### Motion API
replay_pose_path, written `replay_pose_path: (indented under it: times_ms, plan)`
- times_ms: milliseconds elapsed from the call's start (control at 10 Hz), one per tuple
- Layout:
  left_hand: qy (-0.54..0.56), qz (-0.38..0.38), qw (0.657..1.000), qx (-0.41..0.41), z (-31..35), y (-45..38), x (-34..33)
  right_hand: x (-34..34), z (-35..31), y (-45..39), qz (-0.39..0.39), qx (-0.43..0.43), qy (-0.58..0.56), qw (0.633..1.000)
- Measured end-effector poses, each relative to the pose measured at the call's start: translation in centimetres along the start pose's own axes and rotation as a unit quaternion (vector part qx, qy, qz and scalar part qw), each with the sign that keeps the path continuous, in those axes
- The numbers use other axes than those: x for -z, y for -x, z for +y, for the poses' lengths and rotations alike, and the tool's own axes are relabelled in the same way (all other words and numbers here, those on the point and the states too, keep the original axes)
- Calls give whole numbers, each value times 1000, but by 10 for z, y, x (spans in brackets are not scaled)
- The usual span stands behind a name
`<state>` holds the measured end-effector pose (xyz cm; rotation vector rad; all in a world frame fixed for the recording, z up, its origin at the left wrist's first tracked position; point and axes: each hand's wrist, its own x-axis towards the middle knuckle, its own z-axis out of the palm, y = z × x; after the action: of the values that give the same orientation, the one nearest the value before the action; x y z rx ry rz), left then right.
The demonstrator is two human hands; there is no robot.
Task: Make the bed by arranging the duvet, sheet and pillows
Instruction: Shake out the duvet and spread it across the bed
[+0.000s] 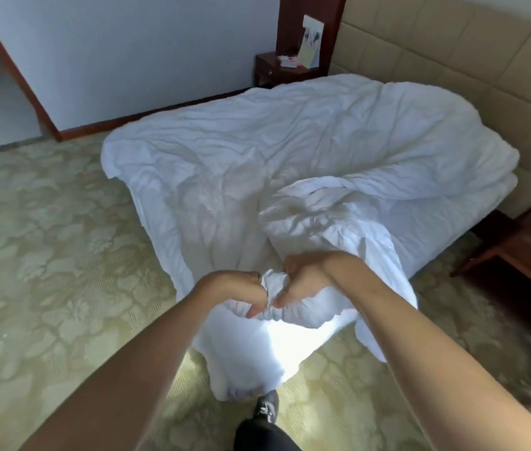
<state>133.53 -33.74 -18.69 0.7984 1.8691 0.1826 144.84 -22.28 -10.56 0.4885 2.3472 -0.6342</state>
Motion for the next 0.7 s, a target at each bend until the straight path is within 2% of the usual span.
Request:
replay_pose_path:
  times_ms: [100,200,300,400,500,600,700]
  plan:
    - [40,-27,999,21,-4,34,-5,-3,-4,24,-20,3,19,1000]
    - [59,111,992,18,-15,40,-24,-22,-20,27,18,3,55,998]
    - [38,147,988,11,-26,39,-53,-44,-34,25,24,-27,101,994]
    - [-2,85,996,18,-26,50,-59,-57,-31,27,-12,-3,83,996]
    - [-21,41,999,24,-24,61,-37,-52,-28,41,0,36,4,999]
    - [35,75,997,3,-22,68,-20,-41,-28,44,43,69,18,997]
    - [68,110,992,-4,-23,62,-29,-39,-26,40,64,43,61,995]
